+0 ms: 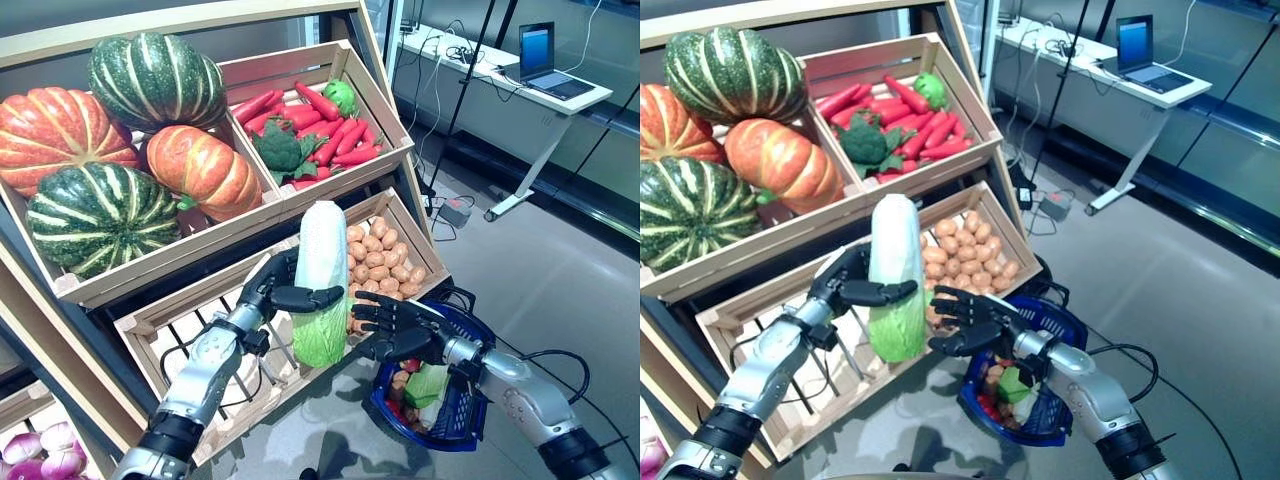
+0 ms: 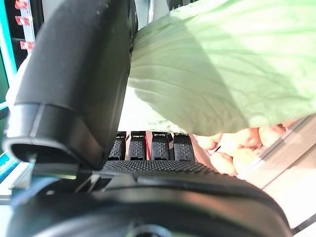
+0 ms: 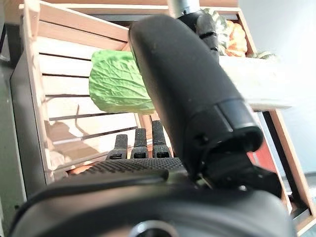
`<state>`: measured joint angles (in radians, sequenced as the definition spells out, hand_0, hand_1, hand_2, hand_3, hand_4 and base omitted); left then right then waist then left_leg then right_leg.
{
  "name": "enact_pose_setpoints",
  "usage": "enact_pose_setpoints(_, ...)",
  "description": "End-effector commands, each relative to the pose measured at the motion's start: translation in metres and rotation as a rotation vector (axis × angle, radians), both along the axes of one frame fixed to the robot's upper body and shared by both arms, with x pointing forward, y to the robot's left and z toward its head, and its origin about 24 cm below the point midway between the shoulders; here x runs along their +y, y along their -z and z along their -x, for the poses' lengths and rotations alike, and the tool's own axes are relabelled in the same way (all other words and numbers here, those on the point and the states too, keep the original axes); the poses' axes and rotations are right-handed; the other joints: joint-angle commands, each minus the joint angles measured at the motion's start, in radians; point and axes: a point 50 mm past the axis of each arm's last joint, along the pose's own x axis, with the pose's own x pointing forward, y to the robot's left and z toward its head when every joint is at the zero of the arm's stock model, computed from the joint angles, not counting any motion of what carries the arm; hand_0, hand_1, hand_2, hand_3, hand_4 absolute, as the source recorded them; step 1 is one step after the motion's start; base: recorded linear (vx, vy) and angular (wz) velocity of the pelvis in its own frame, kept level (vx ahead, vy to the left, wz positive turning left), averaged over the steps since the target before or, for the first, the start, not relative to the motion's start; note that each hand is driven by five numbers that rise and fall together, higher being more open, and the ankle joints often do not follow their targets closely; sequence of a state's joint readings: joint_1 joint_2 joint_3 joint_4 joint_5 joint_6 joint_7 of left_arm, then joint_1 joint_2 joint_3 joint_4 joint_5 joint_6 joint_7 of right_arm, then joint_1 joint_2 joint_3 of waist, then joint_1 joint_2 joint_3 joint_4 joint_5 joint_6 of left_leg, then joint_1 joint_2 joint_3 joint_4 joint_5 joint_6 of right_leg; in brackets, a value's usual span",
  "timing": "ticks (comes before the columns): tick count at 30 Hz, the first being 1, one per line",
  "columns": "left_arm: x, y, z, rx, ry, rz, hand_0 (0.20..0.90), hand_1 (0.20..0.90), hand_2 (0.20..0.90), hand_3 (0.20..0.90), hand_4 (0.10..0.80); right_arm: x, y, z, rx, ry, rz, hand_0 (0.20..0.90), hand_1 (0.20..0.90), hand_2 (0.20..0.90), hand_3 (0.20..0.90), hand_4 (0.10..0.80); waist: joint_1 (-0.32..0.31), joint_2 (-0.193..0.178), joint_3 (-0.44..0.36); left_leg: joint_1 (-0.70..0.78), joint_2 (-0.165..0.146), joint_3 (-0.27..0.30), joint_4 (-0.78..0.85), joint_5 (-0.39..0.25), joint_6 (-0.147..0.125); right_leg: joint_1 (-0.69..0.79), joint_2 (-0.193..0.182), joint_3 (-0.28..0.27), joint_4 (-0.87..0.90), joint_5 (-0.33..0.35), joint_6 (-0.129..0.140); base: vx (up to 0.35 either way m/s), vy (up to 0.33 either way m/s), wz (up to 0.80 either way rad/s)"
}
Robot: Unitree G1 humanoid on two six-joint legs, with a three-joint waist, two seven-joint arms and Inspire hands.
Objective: Put vegetables into the basket
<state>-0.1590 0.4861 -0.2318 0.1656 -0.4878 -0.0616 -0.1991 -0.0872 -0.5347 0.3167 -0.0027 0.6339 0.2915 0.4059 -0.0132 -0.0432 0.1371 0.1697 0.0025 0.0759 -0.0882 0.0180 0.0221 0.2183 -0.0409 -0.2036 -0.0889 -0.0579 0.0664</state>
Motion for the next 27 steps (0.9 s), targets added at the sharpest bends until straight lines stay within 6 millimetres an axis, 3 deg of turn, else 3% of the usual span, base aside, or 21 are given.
enact_pose_setpoints(1, -0.026, -0.055, -0.017, -0.268, 0.129, 0.145, 0.3, 0.3, 0.3, 0.3, 0.4, 0.025, -0.063, -0.028, -0.294, -0.039, -0.186, 0.9, 0.9, 0.9, 0.9, 0.8, -0.003, 0.011, -0.07, 0.009, -0.002, 0.004, 0.001, -0.089, -0.001, -0.014, 0.019, 0.006, 0.002, 0.009, -0.051, 0.0, 0.0, 0.0)
enact_pose_setpoints(14, -0.052, -0.06, -0.008, -0.28, 0.195, 0.319, 0.3, 0.3, 0.3, 0.3, 0.4, 0.041, -0.027, -0.02, -0.096, -0.014, -0.261, 0.9, 0.9, 0.9, 0.9, 0.8, 0.008, 0.008, -0.069, 0.013, -0.004, -0.003, 0.001, -0.093, 0.003, -0.008, 0.017, 0.0, 0.002, 0.006, -0.052, 0.0, 0.0, 0.0)
enact_pose_setpoints(27, -0.079, -0.062, -0.002, -0.243, 0.315, 0.386, 0.3, 0.3, 0.3, 0.3, 0.4, 0.063, -0.022, -0.022, -0.03, -0.014, -0.339, 0.9, 0.9, 0.9, 0.9, 0.8, 0.02, 0.006, -0.068, 0.013, -0.006, -0.013, 0.001, -0.098, 0.007, -0.008, 0.015, -0.005, 0.002, 0.006, -0.051, 0.003, -0.001, 0.01)
